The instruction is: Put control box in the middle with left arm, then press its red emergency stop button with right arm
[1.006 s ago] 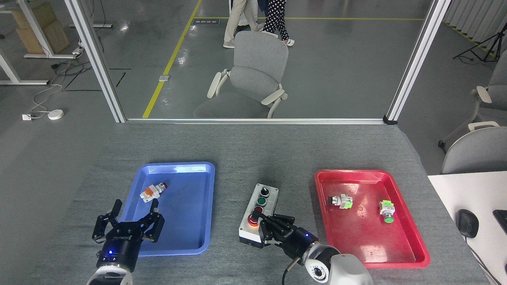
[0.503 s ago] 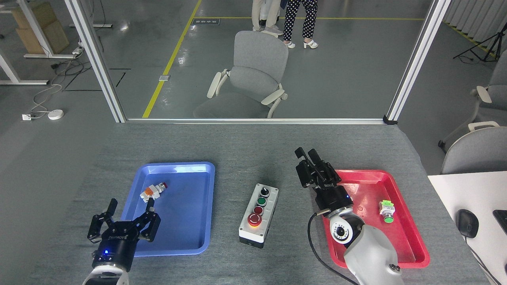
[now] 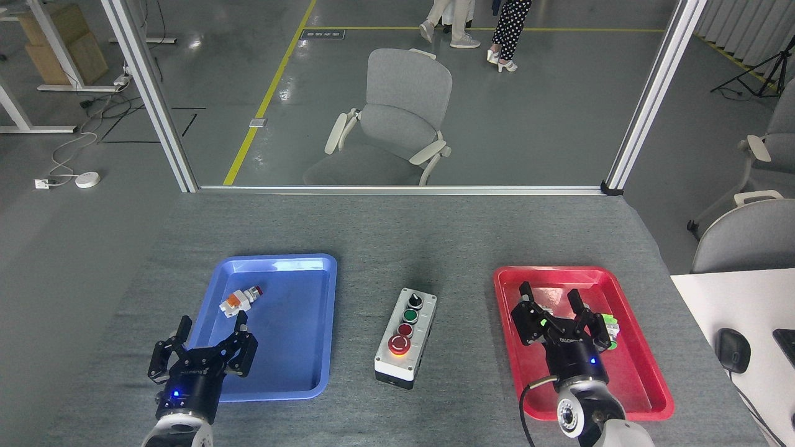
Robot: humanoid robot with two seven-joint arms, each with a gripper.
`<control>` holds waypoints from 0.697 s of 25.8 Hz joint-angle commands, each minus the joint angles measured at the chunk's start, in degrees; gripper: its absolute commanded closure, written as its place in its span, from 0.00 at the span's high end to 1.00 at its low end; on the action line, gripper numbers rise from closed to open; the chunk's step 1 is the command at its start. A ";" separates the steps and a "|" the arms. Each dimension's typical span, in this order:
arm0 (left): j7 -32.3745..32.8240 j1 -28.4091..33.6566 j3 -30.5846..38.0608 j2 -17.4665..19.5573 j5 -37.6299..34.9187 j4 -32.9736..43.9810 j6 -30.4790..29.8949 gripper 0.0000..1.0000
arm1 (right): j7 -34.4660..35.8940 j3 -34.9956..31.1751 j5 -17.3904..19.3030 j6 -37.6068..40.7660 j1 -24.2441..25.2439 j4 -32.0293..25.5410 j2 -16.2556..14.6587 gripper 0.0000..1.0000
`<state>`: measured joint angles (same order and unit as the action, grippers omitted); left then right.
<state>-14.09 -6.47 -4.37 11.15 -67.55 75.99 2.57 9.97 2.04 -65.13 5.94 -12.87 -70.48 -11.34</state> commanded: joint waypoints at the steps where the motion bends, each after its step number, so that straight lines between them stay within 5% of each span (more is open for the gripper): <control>1: 0.03 -0.03 0.77 -0.34 3.47 -0.14 -0.11 1.00 | 0.84 -2.40 -0.35 -0.14 3.29 -4.40 0.36 1.00; 8: -0.15 -0.03 0.77 -0.34 4.00 -0.23 -0.20 1.00 | 0.66 -9.07 0.26 -0.23 5.13 -4.49 1.15 1.00; 18: -0.15 -0.03 0.77 -0.43 4.00 -0.41 -0.11 1.00 | 0.84 -8.72 0.26 -0.84 6.54 -3.79 2.82 1.00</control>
<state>-14.21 -6.51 -3.60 10.78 -63.55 75.60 2.47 10.51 -6.92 -64.93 5.58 -6.31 -74.76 -8.89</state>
